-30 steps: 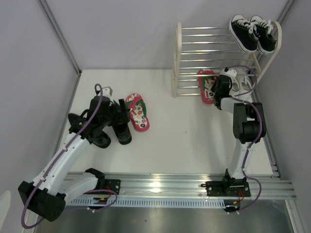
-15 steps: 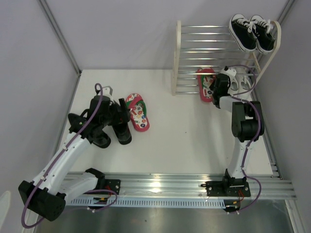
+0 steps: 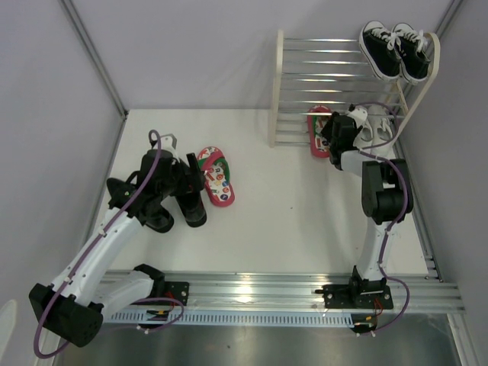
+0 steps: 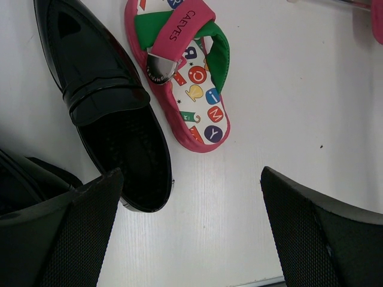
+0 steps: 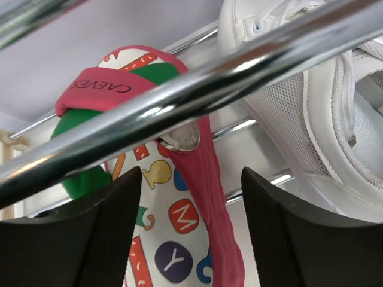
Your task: Place and organize the shoes onto the shoe shelf
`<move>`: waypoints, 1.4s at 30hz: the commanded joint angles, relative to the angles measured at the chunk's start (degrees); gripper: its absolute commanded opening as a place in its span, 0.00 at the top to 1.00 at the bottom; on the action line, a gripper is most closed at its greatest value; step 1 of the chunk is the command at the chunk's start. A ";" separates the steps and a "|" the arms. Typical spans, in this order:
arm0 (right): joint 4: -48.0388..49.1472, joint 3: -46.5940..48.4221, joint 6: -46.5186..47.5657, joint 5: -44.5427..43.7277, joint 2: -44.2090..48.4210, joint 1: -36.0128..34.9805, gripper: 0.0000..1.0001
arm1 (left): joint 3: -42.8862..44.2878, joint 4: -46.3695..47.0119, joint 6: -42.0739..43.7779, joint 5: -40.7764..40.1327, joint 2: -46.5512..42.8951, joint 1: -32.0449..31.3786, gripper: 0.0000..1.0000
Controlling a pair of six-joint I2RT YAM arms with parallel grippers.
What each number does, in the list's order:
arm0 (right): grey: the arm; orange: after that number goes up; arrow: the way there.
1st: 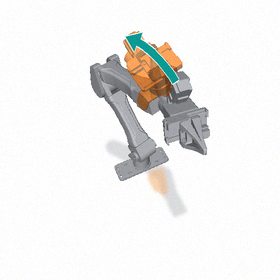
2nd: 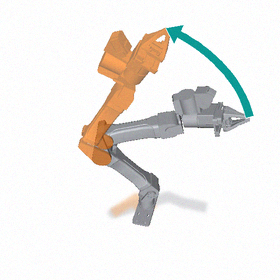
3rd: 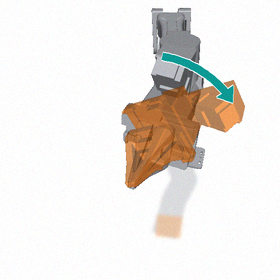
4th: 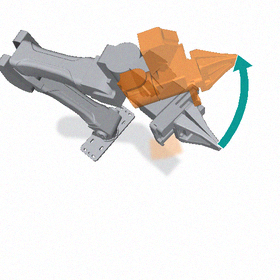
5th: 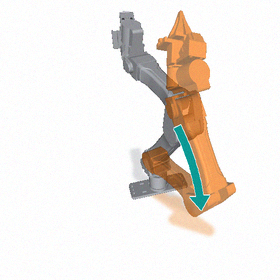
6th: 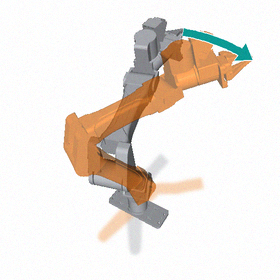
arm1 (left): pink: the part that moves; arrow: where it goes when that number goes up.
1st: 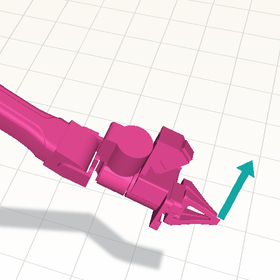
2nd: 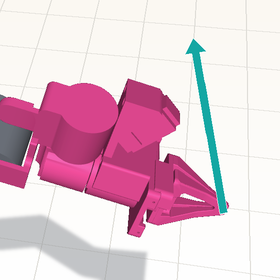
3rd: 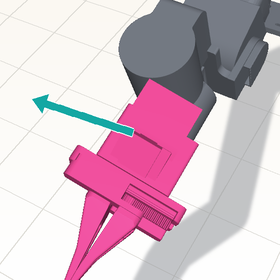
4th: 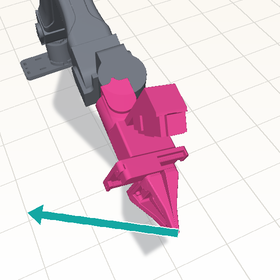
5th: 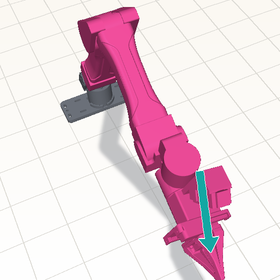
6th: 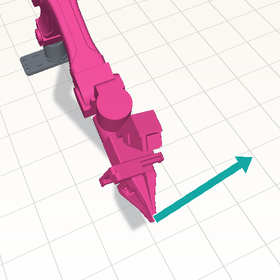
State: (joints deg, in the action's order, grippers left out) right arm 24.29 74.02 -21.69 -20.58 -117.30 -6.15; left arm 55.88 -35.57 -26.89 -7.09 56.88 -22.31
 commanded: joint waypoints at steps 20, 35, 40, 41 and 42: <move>-17.44 -14.60 9.39 10.54 23.00 -33.37 0.26 | -2.00 -4.06 1.76 -0.99 -9.59 1.56 0.01; -0.92 -3.63 -0.36 14.52 3.84 -41.48 0.35 | -8.06 -10.66 1.32 -0.90 -21.72 1.91 0.01; -0.39 1.30 -1.68 8.54 -2.40 -42.45 0.39 | -7.71 -11.27 2.55 -2.13 -23.04 1.91 0.01; -0.13 1.83 -2.03 7.15 -2.93 -42.45 0.40 | -7.63 -11.36 2.72 -2.22 -22.96 1.91 0.01; -0.04 2.79 -1.95 6.26 -3.46 -42.45 0.44 | -7.54 -11.36 3.07 -2.57 -22.96 1.91 0.01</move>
State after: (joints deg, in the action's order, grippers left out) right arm 20.60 73.49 -22.17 -9.08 -118.85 -48.49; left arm 48.16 -46.65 -25.45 -8.40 34.11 -21.06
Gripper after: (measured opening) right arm 0.588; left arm 0.993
